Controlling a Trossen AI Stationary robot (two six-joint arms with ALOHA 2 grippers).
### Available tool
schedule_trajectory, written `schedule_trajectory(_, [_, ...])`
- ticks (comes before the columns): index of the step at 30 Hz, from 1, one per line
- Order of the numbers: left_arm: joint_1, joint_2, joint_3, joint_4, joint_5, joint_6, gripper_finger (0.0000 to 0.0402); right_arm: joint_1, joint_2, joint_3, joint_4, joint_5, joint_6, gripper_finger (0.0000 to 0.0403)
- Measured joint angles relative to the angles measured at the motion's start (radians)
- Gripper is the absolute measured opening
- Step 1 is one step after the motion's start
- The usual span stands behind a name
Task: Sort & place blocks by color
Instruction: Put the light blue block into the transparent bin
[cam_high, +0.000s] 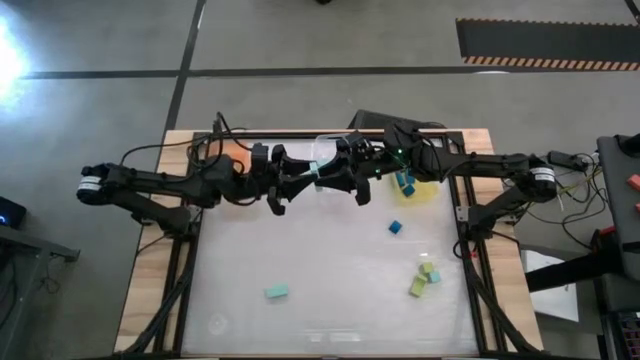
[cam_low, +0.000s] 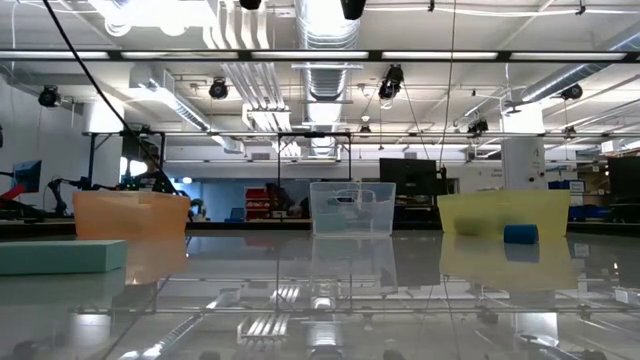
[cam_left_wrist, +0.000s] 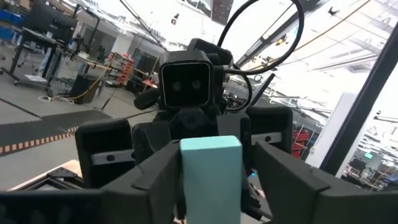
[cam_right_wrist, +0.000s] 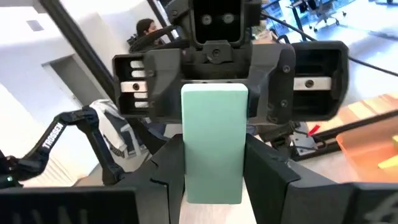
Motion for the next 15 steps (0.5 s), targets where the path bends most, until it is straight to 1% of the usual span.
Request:
schedule_trajectory(3, [0.005,-0.008,-0.01,-0.025,-0.003,-0.001,0.0215,-0.017,-0.006,0.0,-0.061,-0.003,0.012,0.0119])
schedule_trajectory(7, [0.014,-0.039,-0.019,-0.121,-0.007,-0.024,0.0238,-0.046,-0.02,0.001,-0.203,-0.013,0.013,0.0119])
schedule_trajectory(10, [0.019,-0.095,-0.02,-0.187,0.006,-0.026,0.0246,-0.087,-0.028,0.0,-0.357,0.003,0.011,0.0119])
schedule_trajectory(13, [0.021,-0.146,-0.023,-0.275,0.006,-0.025,0.0248,-0.134,-0.027,-0.001,-0.541,0.022,-0.024,0.0119])
schedule_trajectory(15, [0.021,-0.169,-0.024,-0.342,-0.016,-0.025,0.0249,-0.164,-0.019,0.0,-0.647,0.062,-0.053,0.0119])
